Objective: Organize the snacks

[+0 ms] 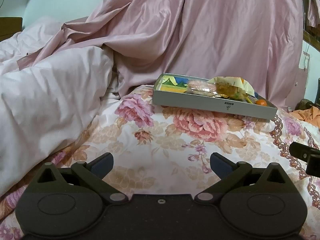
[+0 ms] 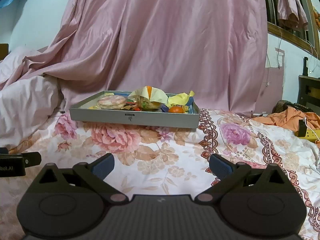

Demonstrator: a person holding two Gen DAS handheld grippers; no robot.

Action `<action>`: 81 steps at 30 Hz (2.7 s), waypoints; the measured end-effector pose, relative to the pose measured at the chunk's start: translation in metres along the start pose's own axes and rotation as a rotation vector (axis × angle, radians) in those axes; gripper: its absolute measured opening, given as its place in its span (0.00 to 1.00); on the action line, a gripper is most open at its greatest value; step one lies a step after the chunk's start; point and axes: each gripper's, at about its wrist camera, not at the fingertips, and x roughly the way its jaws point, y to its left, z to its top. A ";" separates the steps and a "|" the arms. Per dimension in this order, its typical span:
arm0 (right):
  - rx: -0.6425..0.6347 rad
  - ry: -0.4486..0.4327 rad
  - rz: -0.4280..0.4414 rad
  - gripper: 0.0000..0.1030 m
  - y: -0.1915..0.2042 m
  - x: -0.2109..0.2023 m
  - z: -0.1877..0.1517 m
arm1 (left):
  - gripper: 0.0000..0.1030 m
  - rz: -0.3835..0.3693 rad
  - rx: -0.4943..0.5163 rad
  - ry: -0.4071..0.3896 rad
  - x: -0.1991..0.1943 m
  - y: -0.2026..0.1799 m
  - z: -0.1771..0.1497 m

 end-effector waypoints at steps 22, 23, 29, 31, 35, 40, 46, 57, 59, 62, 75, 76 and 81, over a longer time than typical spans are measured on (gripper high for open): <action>-0.001 0.003 0.002 1.00 0.000 0.000 0.000 | 0.99 0.001 0.002 0.001 0.000 -0.001 -0.001; -0.001 0.004 0.002 1.00 0.000 0.000 0.000 | 0.99 0.000 0.002 0.001 0.000 -0.001 -0.001; 0.000 0.004 0.002 1.00 0.000 0.000 0.000 | 0.99 0.001 0.002 0.002 0.000 -0.002 -0.001; 0.000 0.005 0.002 1.00 0.000 0.000 0.000 | 0.99 0.001 0.003 0.002 0.000 -0.002 -0.001; 0.000 0.005 0.002 1.00 0.000 0.000 -0.001 | 0.99 0.001 0.002 0.002 0.000 -0.002 -0.001; 0.001 0.007 0.002 1.00 0.000 0.000 -0.001 | 0.99 0.001 0.003 0.002 0.000 -0.002 -0.001; 0.002 0.007 0.002 1.00 0.001 0.000 -0.001 | 0.99 0.001 0.003 0.002 0.000 -0.002 -0.001; 0.004 0.015 0.002 1.00 0.004 -0.002 -0.007 | 0.99 0.002 0.004 0.003 0.000 -0.003 -0.002; 0.004 0.017 0.002 1.00 0.004 -0.002 -0.006 | 0.99 0.002 0.004 0.003 0.000 -0.003 -0.002; 0.005 0.020 0.004 1.00 0.004 -0.002 -0.005 | 0.99 0.002 0.004 0.004 0.000 -0.003 -0.002; 0.007 0.028 0.006 1.00 0.004 -0.002 -0.006 | 0.99 0.017 0.026 0.064 0.000 -0.010 -0.001; 0.007 0.030 0.007 1.00 0.005 -0.003 -0.007 | 0.99 0.017 0.025 0.071 0.001 -0.010 0.000; 0.008 0.037 0.010 1.00 0.004 -0.002 -0.006 | 0.99 0.018 -0.004 0.094 0.002 -0.005 0.000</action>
